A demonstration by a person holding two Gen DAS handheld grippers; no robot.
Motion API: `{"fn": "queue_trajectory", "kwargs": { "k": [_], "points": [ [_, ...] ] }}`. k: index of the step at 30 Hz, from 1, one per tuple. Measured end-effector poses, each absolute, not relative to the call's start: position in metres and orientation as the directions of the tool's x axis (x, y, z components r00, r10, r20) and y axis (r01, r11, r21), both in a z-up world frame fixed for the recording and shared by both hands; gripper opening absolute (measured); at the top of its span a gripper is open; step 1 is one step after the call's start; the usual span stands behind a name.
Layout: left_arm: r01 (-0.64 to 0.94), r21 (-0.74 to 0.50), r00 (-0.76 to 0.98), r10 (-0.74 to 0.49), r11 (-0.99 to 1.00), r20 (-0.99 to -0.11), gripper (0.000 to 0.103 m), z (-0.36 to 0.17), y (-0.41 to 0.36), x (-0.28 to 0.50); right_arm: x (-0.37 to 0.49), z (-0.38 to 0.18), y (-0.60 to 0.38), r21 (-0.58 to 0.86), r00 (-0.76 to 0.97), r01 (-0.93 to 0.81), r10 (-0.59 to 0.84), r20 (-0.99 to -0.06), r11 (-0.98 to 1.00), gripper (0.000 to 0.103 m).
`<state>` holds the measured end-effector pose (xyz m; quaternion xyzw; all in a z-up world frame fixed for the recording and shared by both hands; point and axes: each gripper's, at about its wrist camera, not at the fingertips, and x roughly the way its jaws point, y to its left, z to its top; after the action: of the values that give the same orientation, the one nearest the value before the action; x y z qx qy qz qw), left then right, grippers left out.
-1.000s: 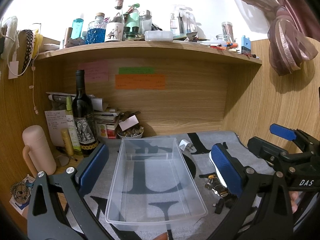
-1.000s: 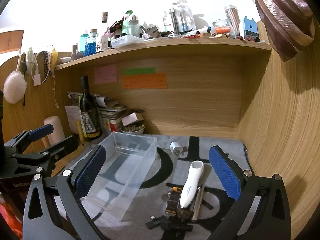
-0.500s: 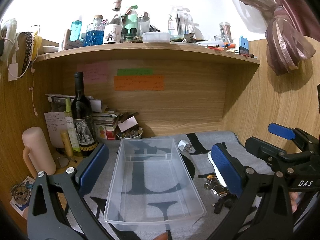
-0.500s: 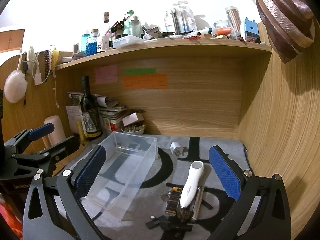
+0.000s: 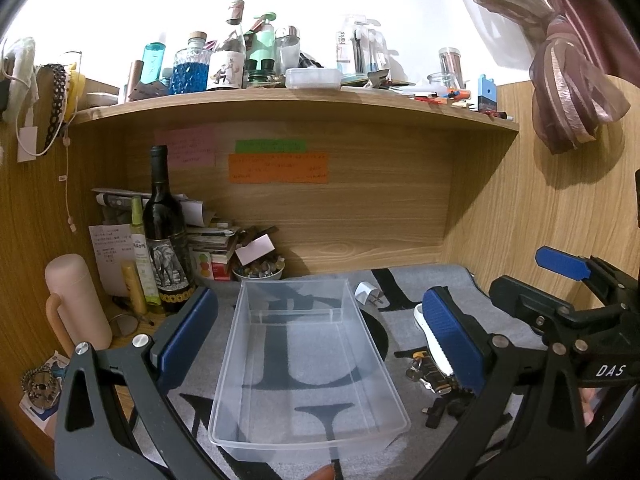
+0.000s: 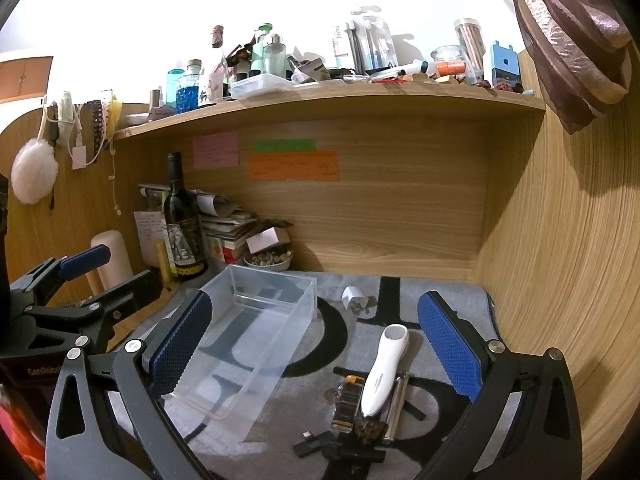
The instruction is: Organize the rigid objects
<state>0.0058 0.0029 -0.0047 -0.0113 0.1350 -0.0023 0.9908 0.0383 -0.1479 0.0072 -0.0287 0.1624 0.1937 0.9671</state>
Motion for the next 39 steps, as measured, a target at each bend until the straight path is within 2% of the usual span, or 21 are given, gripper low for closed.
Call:
{"fn": "queue_trajectory", "kwargs": {
  "k": [18,24,27,30,32,33,36,39],
  "points": [
    [-0.001,-0.033,0.961,-0.008,0.999,-0.275,0.103,-0.005,0.007,0.007,0.038,0.007,-0.148,0.009,0.873,-0.381,0.363,-0.325,0.924,0.103],
    [-0.017,-0.067,0.933,-0.009,0.998,-0.361,0.103,-0.012,0.028,0.028,0.050,-0.001,-0.154,0.036,0.868,-0.357,0.345,-0.356,0.934,0.103],
    [-0.026,-0.077,0.893,-0.011,0.997,-0.449,0.103,-0.024,0.047,0.047,0.061,-0.009,-0.157,0.038,0.863,-0.342,0.330,-0.384,0.939,0.103],
    [-0.071,-0.041,0.853,0.039,0.997,-0.520,0.102,-0.039,0.063,0.064,0.078,-0.020,-0.160,0.033,0.853,-0.313,0.296,-0.431,0.949,0.103],
    [-0.089,-0.029,0.821,0.057,0.996,-0.568,0.091,-0.049,0.074,0.076,0.090,-0.028,-0.163,0.039,0.844,-0.290,0.275,-0.461,0.956,0.103],
    [-0.089,-0.035,0.798,0.050,0.995,-0.600,0.082,-0.054,0.078,0.083,0.096,-0.032,-0.164,0.044,0.837,-0.280,0.266,-0.478,0.959,0.103],
    [-0.076,-0.068,0.756,0.013,0.995,-0.655,0.074,-0.067,0.091,0.096,0.112,-0.045,-0.168,0.045,0.819,-0.248,0.234,-0.524,0.968,0.103],
    [-0.075,-0.062,0.712,0.010,0.995,-0.702,0.058,-0.080,0.099,0.111,0.127,-0.055,-0.169,0.026,0.797,-0.234,0.207,-0.568,0.972,0.103]
  ]
}}
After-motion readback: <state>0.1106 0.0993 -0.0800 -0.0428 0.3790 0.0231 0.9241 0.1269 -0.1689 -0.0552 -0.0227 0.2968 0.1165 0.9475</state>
